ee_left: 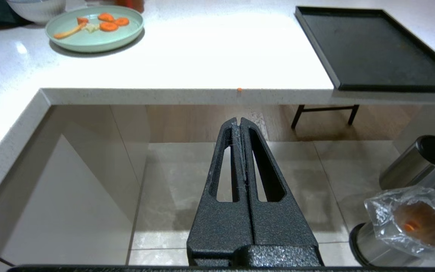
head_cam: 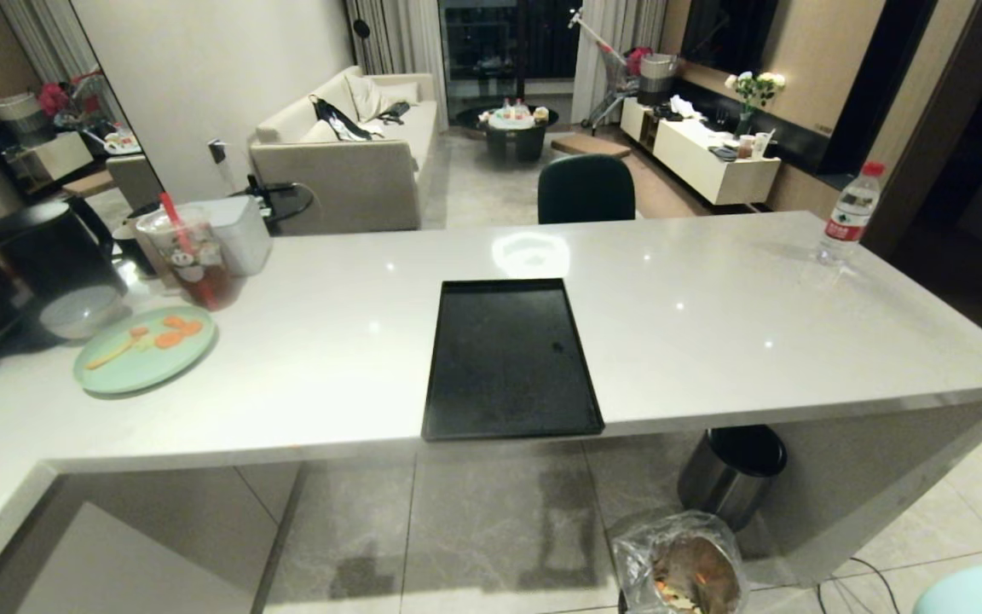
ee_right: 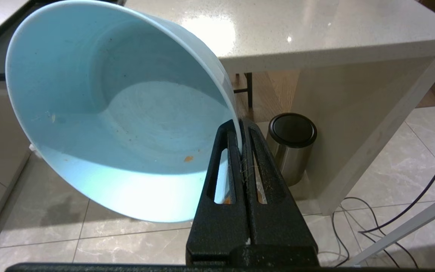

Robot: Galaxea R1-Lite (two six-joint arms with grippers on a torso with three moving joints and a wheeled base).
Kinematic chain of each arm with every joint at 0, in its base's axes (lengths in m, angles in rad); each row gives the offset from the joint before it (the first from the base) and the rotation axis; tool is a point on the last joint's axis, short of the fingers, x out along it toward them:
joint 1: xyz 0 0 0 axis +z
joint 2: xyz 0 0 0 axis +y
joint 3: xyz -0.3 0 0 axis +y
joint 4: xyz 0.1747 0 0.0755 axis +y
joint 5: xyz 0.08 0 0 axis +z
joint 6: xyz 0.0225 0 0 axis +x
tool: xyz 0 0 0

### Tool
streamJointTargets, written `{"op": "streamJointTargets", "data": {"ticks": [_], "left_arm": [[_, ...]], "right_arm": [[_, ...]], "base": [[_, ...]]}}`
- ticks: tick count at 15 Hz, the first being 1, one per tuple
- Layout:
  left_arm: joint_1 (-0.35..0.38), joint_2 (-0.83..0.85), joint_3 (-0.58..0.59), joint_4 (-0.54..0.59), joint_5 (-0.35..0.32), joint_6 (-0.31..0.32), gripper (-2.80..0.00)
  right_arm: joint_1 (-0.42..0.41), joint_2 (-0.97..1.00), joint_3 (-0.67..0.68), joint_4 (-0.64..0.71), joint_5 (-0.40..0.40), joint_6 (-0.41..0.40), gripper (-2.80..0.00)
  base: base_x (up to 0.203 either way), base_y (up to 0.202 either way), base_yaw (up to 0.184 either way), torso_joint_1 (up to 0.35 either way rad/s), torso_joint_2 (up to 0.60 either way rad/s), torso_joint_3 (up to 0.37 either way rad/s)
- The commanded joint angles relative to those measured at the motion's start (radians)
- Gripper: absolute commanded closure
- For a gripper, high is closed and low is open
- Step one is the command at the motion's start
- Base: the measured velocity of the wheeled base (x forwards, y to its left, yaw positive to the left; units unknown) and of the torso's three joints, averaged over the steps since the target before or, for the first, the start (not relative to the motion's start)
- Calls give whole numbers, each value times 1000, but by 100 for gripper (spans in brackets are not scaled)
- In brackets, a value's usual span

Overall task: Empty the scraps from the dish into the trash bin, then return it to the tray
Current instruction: Put the bowl back to the table

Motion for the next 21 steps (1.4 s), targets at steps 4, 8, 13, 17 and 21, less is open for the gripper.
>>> {"op": "streamJointTargets", "data": {"ticks": [4,8,13,17,21], "left_arm": [[0,1,0,0,0,-1,0],[-1,1,0,0,0,-1,0],[0,1,0,0,0,-1,0],[0,1,0,0,0,1,0],[0,1,0,0,0,1,0]], "right_arm": [[0,1,0,0,0,1,0],[0,1,-2,2,1,7,0],[0,1,-2,2,1,7,0],[0,1,-2,2,0,7,0],[0,1,-2,2,1,7,0]], "base": [[0,0,0,144,-349,-201],[0,0,0,29,-70,-39],[0,0,0,0,0,0],[18,0,0,-1,0,1],[187,0,2,3,1,1]]}}
